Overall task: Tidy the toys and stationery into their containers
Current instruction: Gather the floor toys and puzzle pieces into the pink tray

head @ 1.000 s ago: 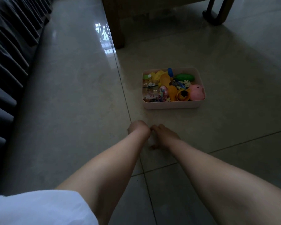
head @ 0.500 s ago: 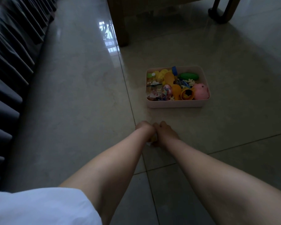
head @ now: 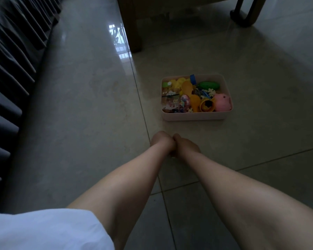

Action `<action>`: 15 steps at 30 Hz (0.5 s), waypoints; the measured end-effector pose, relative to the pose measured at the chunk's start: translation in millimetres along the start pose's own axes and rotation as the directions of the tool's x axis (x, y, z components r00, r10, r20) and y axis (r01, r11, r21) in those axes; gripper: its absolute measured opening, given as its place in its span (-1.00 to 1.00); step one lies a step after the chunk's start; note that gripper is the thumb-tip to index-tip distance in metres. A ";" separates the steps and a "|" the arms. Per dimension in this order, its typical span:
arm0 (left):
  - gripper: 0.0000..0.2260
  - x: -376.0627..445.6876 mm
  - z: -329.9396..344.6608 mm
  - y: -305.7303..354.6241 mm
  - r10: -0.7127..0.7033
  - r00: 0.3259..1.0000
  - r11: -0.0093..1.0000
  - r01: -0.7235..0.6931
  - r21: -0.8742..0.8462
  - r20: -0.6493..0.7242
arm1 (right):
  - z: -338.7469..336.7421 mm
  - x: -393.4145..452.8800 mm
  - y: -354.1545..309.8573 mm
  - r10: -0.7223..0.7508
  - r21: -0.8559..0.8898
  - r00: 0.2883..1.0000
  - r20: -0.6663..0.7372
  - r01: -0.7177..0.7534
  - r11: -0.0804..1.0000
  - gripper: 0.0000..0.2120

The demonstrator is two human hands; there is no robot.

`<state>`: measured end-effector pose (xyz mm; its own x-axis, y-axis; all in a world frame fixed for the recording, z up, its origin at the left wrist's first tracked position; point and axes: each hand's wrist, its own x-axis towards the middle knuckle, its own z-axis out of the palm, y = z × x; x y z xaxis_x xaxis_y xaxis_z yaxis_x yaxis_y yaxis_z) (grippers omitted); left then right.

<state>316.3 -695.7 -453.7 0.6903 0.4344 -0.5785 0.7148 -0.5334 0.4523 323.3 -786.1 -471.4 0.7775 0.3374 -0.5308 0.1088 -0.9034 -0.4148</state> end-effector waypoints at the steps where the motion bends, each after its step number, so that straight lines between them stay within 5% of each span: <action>1: -0.73 -0.1 -3.8 3.8 0.019 0.999 0.999 -0.020 -0.031 -0.036 | -6.4 -1.9 -0.6 -0.013 0.030 0.999 -0.039 0.015 0.999 -0.66; 3: -0.71 1.1 -9.0 13.4 0.083 0.984 0.989 -0.100 -0.110 -0.155 | -22.7 -4.4 0.1 -0.019 0.119 0.977 -0.211 0.045 0.992 -0.68; 7: -0.67 4.2 -17.7 32.9 0.221 0.941 0.875 -0.308 -0.374 -0.257 | -56.3 -1.0 -0.5 0.104 0.358 0.816 -0.568 0.132 0.924 -0.63; 12: -0.70 7.4 -15.4 49.9 0.263 0.943 0.815 -0.331 -0.475 -0.206 | -97.8 27.2 -1.8 0.234 0.659 0.788 -0.570 0.269 0.702 -0.45; 15: -0.69 5.8 -15.3 51.0 0.299 0.932 0.830 -0.361 -0.425 -0.206 | -95.3 35.8 4.4 0.221 0.612 0.800 -0.557 0.216 0.761 -0.38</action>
<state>358.4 -709.2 -423.6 0.8801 0.3948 -0.2638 0.3921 -0.2909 0.8727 410.6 -803.3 -421.9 0.9915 -0.0774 -0.1046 -0.1284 -0.4524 -0.8825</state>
